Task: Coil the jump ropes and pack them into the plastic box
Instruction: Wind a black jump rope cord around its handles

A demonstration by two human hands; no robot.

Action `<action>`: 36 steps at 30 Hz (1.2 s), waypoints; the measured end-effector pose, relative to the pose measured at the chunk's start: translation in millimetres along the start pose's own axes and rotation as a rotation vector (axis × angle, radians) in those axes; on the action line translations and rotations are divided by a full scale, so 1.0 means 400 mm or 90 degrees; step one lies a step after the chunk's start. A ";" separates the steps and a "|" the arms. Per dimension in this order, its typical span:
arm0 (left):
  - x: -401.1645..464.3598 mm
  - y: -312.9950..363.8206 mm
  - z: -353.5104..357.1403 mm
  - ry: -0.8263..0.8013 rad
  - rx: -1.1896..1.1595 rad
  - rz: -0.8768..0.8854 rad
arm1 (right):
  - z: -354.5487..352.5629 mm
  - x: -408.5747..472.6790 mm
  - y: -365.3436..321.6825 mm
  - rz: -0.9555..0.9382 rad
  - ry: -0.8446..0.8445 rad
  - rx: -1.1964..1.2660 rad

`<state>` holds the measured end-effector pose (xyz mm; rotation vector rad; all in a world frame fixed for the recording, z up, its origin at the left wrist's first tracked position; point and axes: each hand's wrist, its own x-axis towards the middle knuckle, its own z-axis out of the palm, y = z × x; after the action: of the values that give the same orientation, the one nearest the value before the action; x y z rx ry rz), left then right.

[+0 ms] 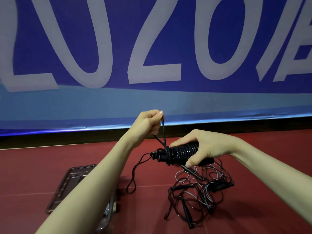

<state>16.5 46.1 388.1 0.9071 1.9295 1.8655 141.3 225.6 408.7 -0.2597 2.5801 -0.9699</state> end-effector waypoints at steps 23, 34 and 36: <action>0.014 0.014 0.081 0.081 -0.022 0.008 | -0.039 0.062 0.066 -0.162 0.630 0.069; 0.020 -0.007 0.048 0.051 0.654 0.441 | -0.041 0.071 0.110 -0.149 0.533 -0.165; 0.018 0.003 0.054 0.097 0.663 0.447 | -0.041 0.074 0.108 -0.178 0.539 -0.124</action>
<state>24.7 67.2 388.5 1.9691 2.9910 1.0558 105.8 258.8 383.0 -0.3171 3.4940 -1.0888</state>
